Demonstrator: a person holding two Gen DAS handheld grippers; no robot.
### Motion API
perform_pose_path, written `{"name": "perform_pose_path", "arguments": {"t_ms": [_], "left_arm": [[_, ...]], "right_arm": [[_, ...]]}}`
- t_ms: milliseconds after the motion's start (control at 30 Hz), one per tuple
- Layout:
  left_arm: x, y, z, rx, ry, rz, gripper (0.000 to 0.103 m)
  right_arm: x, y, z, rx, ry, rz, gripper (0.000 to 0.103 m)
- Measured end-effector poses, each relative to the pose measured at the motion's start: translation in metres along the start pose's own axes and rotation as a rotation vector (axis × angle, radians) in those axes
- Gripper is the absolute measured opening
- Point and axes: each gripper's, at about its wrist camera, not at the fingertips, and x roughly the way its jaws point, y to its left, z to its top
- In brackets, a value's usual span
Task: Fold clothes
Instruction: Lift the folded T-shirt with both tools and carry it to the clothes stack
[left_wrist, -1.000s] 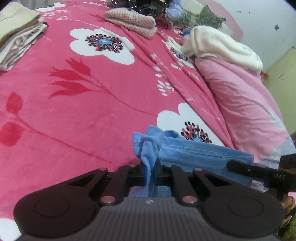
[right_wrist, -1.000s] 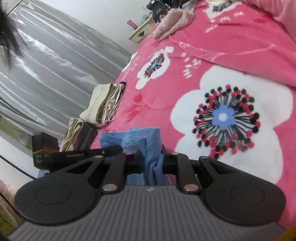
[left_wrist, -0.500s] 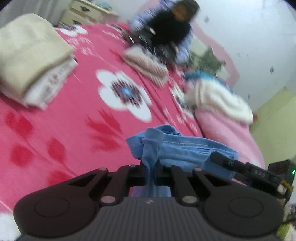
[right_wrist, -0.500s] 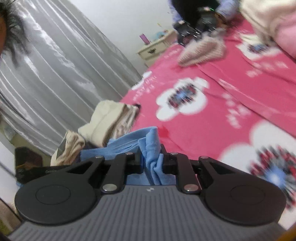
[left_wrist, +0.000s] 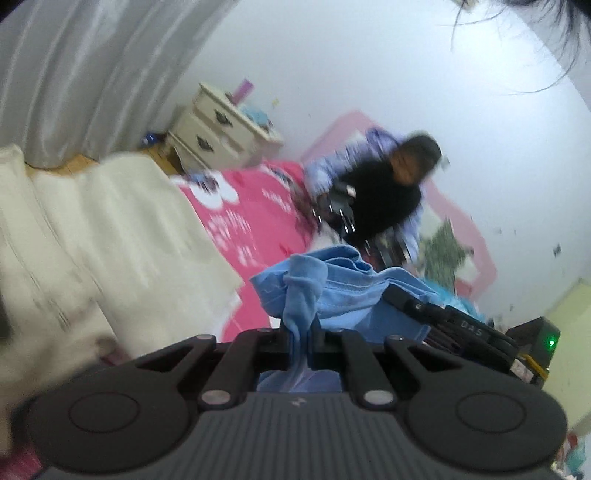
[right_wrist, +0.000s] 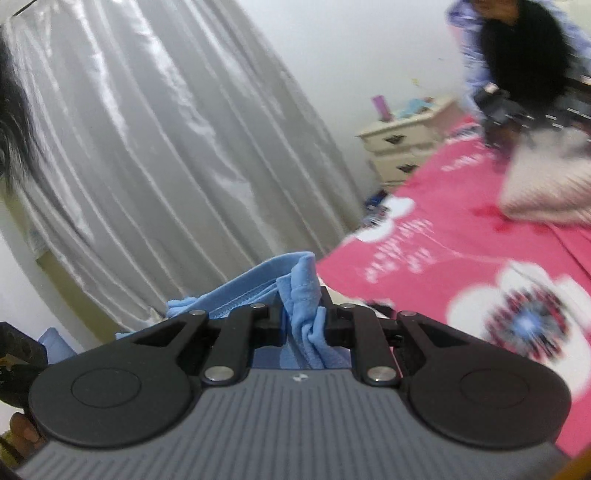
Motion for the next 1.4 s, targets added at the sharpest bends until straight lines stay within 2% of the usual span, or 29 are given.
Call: {"name": "perform_pose_path", "arguments": {"t_ms": [133,233,367,500,667,767,933,1000,1067,1200,1267,1300,1400], "left_arm": [[-0.006,0.026,0.035,-0.048,-0.078,0.015,0.007],[-0.003,0.047,0.057,-0.079,-0.121,0.062,0.007],[0.01,0.078,0.085,-0.148,-0.161,0.162,0.007],[0.024,0.104,0.106,-0.226,-0.198,0.264,0.007],[0.044,0.13,0.124,-0.282,-0.19,0.405,0.007],[0.059,0.138,0.133,-0.271,-0.145,0.51,0.007],[0.072,0.162,0.139,-0.32,-0.076,0.624,0.007],[0.073,0.166,0.139,-0.324,-0.069,0.636,0.007],[0.074,0.162,0.136,-0.286,-0.071,0.657,0.009],[0.078,0.155,0.137,-0.227,-0.09,0.685,0.015],[0.073,0.153,0.137,-0.232,-0.119,0.681,0.016],[0.07,0.154,0.138,-0.239,-0.13,0.674,0.017],[0.065,0.156,0.139,-0.261,-0.147,0.661,0.017]], "right_arm": [[0.048,0.021,0.027,-0.073,0.01,0.065,0.013],[0.093,0.037,0.047,-0.132,0.025,0.119,0.013],[0.168,0.049,0.067,-0.193,0.085,0.184,0.013],[0.236,0.059,0.07,-0.241,0.178,0.21,0.013],[0.286,0.07,0.067,-0.299,0.26,0.204,0.012],[0.31,0.074,0.062,-0.324,0.301,0.198,0.012],[0.346,0.078,0.039,-0.358,0.367,0.186,0.012],[0.358,0.076,0.03,-0.348,0.379,0.185,0.012],[0.368,0.074,0.021,-0.335,0.385,0.178,0.013],[0.392,0.066,0.017,-0.298,0.408,0.121,0.018],[0.388,0.057,0.03,-0.224,0.371,0.119,0.023],[0.38,0.052,0.038,-0.187,0.328,0.112,0.03],[0.35,0.036,0.063,-0.1,0.209,0.092,0.037]]}}
